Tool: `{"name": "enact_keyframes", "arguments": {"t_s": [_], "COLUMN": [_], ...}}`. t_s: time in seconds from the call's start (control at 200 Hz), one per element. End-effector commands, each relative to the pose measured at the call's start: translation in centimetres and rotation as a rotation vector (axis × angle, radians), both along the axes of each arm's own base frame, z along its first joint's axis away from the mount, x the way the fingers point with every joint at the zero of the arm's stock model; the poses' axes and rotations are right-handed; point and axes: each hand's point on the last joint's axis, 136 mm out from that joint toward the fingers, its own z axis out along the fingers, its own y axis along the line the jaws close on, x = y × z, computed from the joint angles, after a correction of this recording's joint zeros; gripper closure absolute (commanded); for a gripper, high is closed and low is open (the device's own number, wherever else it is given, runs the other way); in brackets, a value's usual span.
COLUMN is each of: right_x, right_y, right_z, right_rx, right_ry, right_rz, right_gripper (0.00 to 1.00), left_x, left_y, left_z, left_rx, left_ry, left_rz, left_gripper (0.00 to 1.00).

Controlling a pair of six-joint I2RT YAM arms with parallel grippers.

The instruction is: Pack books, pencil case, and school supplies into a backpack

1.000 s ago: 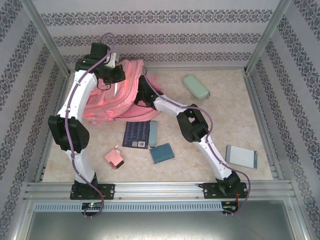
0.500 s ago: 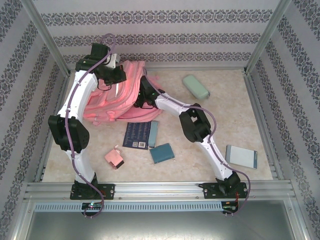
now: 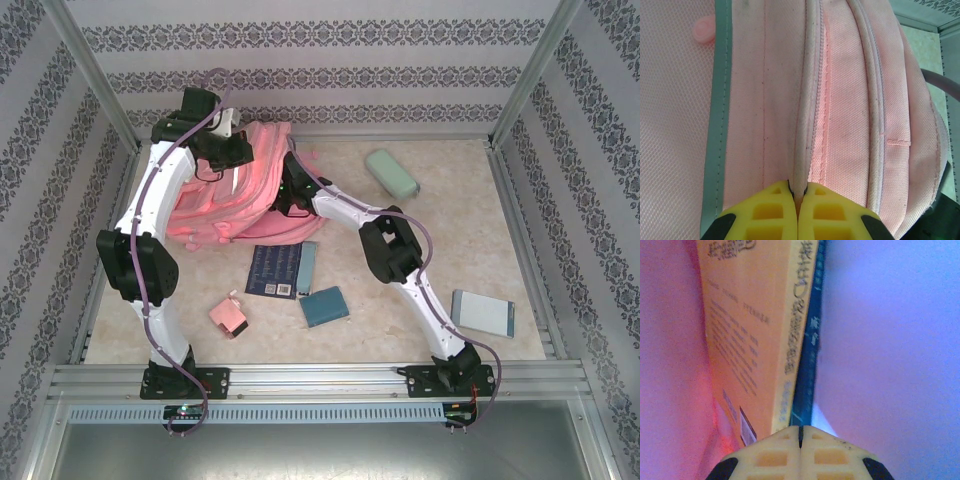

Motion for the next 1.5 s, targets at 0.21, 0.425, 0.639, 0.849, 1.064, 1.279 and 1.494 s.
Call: {"name": "enact_keyframes", "arguments": {"t_s": [0.21,0.425,0.639,0.849,1.064,1.279,1.494], "right_x": [-0.9,-2.1,-5.0,-9.7,-15.3,-18.8,-20.2], "right_y": [0.9,-2.8,-7.0,-9.6,-9.0,-7.6,-8.8], "right_z": [1.2,5.7,7.5,7.4,4.7,2.1,-0.1], "right_rx": [0.028,0.01,-0.075,-0.172,-0.275,-0.388,-0.55], "right_ry": [-0.005,-0.098,-0.134,-0.133,-0.077,-0.037,0.041], "right_rz": [0.052,0.036,0.038,0.097,0.206,0.308,0.364], "right_gripper": [0.78,0.7,0.66,0.65,0.65,0.65,0.64], "left_x": [0.3,1.9,3.7,5.2,4.8,2.9,-0.9], "left_y": [0.8,4.6,6.4,6.5,5.7,5.4,4.6], "left_z": [3.3,-0.3,-2.9,-4.0,-4.3,-3.4,-3.8], "left_rx": [0.024,0.134,0.152,0.139,0.097,0.062,0.011], "left_ry": [-0.13,-0.088,-0.043,-0.021,-0.003,-0.004,0.013], "left_rz": [0.014,0.13,0.184,0.211,0.196,0.201,0.2], "left_gripper": [1.0,1.0,1.0,0.98,0.83,0.63,0.61]}}
